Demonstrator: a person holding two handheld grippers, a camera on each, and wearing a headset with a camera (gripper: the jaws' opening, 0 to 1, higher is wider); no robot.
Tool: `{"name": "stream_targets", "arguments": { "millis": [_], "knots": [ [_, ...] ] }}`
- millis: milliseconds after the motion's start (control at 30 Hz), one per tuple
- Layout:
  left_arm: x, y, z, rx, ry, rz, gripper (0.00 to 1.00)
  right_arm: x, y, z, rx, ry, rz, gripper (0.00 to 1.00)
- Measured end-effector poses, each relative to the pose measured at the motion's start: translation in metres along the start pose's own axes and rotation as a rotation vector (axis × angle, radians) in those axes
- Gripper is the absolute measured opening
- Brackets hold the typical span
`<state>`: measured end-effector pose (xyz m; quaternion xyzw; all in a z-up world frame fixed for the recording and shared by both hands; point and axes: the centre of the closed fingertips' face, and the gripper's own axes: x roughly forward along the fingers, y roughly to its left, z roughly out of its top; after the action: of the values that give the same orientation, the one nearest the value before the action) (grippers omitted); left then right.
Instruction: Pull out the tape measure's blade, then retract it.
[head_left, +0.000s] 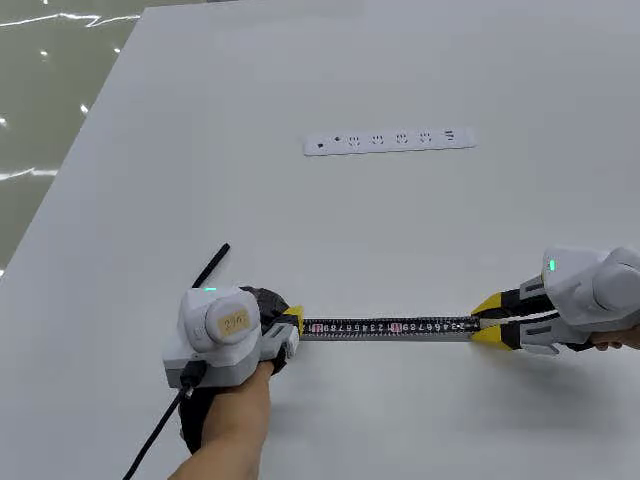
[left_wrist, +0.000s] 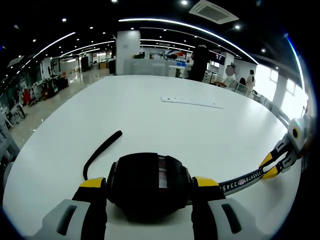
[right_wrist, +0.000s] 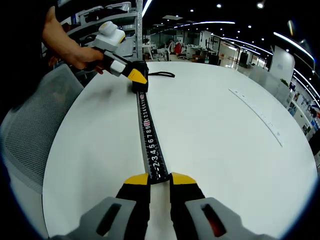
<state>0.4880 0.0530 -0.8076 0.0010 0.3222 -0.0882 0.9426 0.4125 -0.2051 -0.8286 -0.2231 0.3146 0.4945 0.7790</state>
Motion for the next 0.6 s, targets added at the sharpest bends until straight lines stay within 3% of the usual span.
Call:
{"name": "stream_targets", "arguments": {
  "millis": [600],
  "knots": [
    [-0.0012, 0.0008, -0.0013, 0.017, 0.036, 0.002, 0.62, 0.0001, -0.0020, -0.0023, -0.014, 0.012, -0.006, 0.13]
  ]
}}
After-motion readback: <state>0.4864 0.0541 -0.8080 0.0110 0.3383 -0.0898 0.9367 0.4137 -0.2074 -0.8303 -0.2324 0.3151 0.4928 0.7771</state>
